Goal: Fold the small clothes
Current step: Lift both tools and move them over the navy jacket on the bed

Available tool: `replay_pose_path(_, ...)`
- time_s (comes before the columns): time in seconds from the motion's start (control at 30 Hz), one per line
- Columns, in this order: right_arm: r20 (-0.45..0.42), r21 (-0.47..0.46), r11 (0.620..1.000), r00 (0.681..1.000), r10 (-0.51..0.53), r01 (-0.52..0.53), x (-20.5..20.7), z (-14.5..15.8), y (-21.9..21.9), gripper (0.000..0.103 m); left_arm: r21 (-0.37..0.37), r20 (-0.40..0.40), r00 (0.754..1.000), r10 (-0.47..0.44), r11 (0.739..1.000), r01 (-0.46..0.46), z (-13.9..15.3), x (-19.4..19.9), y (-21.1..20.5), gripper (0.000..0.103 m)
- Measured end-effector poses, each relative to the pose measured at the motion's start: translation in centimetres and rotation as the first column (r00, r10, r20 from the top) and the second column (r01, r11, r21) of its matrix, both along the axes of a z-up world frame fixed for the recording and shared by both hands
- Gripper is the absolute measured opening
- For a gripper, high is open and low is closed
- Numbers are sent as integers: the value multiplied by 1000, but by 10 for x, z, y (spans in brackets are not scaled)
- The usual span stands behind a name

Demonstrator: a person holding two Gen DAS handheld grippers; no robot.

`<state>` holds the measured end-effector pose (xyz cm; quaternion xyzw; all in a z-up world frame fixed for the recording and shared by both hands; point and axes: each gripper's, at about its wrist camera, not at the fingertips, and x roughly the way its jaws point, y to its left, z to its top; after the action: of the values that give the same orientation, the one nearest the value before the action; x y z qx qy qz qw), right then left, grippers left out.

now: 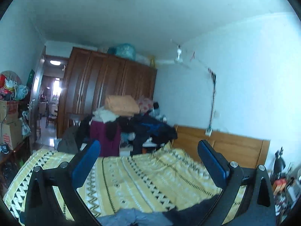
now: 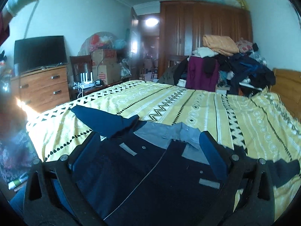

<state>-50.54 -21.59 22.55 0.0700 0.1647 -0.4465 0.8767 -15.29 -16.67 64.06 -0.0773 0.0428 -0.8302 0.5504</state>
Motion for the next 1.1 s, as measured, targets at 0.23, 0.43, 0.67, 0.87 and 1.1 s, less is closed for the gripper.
replay_pose_path(0.23,43,65,998,999,-27,24,-24,-8,0,103,-134,-104,984,144,978,-157,49,41,77,103)
replay_pose_path(0.43,23,92,995,999,-47,45,-38,-15,-5,103,-117,-206,930,304,936,-332,78,103,106,103)
replay_pose_path(0.67,84,186,981,994,-66,50,-43,-26,-13,103,-105,-266,927,264,948,-300,91,114,85,103)
replay_pose_path(0.87,57,166,986,998,-26,16,-40,-28,5,103,-58,-288,955,76,994,-96,124,91,65,103)
replay_pose_path(1.1,62,194,979,995,-83,69,-63,-31,-1,103,-135,-342,940,6,989,-56,166,69,76,103)
